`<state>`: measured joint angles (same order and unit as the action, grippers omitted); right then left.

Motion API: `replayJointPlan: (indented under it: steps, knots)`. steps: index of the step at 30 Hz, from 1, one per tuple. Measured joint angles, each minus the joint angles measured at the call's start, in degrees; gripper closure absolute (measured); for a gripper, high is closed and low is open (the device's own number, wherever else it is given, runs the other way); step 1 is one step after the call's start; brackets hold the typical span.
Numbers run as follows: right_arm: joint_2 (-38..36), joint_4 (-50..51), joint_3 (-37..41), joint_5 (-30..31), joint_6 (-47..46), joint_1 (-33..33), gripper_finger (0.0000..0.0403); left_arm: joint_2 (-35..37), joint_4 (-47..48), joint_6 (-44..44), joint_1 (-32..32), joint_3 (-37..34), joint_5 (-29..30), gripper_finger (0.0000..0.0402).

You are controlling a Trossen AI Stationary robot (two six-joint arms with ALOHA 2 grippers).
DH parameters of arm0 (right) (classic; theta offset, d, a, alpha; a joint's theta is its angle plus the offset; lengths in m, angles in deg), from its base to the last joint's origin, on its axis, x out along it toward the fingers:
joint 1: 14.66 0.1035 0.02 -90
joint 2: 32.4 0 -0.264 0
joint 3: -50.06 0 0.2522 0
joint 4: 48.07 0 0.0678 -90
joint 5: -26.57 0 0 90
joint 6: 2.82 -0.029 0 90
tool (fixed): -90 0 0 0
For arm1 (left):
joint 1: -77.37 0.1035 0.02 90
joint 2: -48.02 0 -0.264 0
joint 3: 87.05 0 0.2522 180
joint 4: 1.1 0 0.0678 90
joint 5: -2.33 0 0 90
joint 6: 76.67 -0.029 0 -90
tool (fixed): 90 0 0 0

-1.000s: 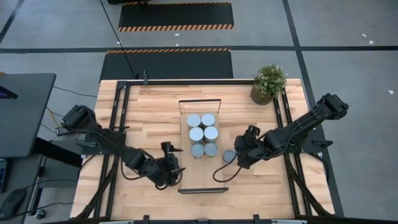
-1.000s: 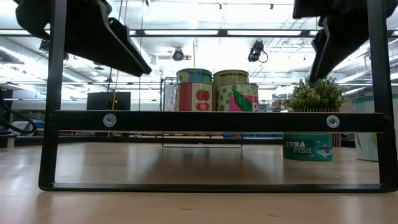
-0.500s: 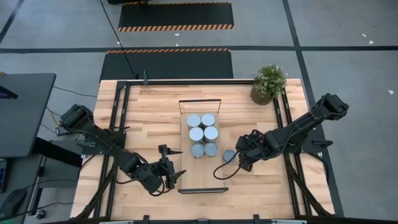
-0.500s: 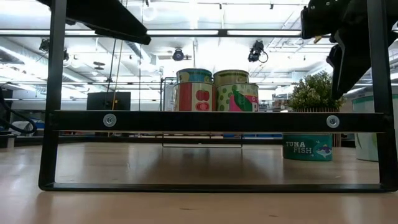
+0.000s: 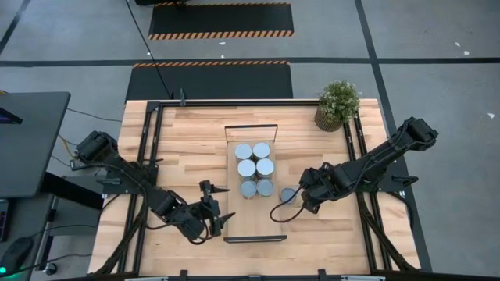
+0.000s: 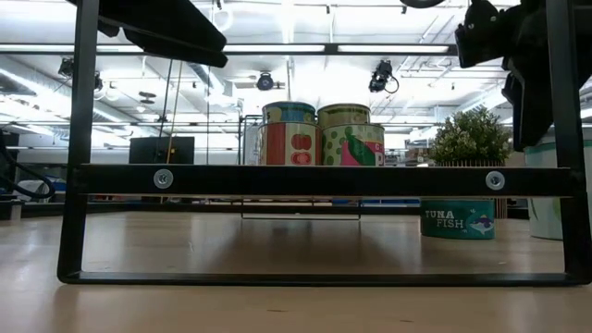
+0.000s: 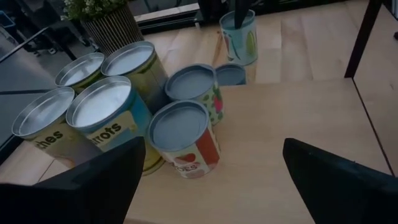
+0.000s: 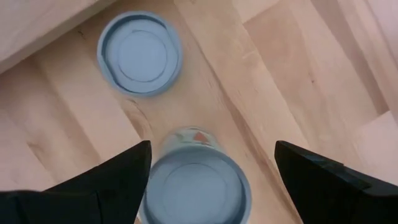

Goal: Pick and place cans onto a shelf
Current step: Put the canned mix vegetables on the shelf

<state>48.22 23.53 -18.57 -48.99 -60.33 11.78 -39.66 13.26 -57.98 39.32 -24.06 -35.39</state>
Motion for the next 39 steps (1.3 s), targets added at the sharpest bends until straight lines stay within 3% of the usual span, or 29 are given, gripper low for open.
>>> replayJointPlan:
  steps: [12, 23, 32, 39]
  knots:
    - [0.0, 0.0, 0.1, -2.4, -2.5, 0.0, 0.0055, 0.0, 0.0, 0.2, 0.0, 0.0, 0.0, 0.0015]
    - [0.0, -3.7, 6.9, -7.1, -5.0, 0.0, 0.0055, 0.0, 0.0, 0.3, 0.0, 0.0, 0.0, 0.0015]
    - [0.0, -4.3, 7.8, -9.8, -5.8, 0.0, 0.0057, 0.0, 0.0, 0.2, 0.0, 0.0, 0.0, 0.0015]
    - [0.0, -6.1, 7.8, -9.5, -5.7, 0.0, 0.0107, -0.1, 0.0, 0.2, 0.0, 0.0, 0.0, 0.0015]
